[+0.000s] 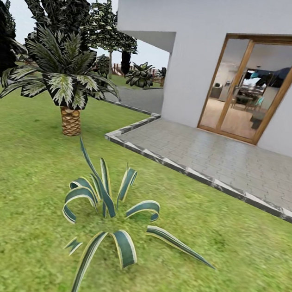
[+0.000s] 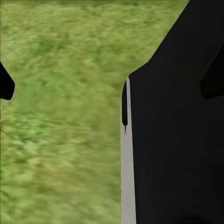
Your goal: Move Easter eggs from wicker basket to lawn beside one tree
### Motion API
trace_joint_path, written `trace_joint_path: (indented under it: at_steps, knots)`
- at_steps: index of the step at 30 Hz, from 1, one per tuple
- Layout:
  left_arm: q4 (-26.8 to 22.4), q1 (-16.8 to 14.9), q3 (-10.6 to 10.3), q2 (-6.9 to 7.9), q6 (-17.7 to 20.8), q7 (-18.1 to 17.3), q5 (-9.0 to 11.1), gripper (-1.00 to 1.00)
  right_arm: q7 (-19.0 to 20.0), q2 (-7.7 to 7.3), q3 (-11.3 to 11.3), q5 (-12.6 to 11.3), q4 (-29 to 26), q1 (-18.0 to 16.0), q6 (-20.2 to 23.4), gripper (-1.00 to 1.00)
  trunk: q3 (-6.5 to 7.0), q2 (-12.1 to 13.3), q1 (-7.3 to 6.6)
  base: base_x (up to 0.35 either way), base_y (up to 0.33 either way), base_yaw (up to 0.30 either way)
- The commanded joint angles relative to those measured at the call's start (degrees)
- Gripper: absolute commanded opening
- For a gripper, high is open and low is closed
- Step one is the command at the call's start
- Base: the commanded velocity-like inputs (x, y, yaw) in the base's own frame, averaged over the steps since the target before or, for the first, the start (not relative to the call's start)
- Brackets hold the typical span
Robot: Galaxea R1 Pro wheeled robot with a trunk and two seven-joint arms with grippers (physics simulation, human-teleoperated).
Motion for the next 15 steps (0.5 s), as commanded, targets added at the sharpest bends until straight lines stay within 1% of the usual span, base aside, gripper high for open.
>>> trace_joint_path:
  at_steps: [1, 13, 15]
  knots:
    - [-0.10, 0.03, 0.01, 0.01, 0.05, -0.07, -0.01, 1.00, -0.08, 0.00, 0.09, -0.05, 0.11, -0.07, 0.02, 1.00, -0.04, -0.02, 0.00, 0.000, 0.280, 0.000]
    - [-0.11, 0.03, 0.00, 0.02, 0.04, -0.08, -0.02, 1.00, -0.09, 0.00, 0.09, -0.09, 0.11, -0.07, 0.02, 1.00, -0.04, -0.02, 0.00, 0.000, 0.316, 0.000]
    - [-0.10, 0.03, 0.00, 0.02, 0.04, -0.05, -0.02, 1.00, -0.08, 0.00, 0.09, -0.09, 0.11, -0.07, 0.02, 1.00, -0.04, -0.02, 0.00, 0.000, 0.252, 0.000]
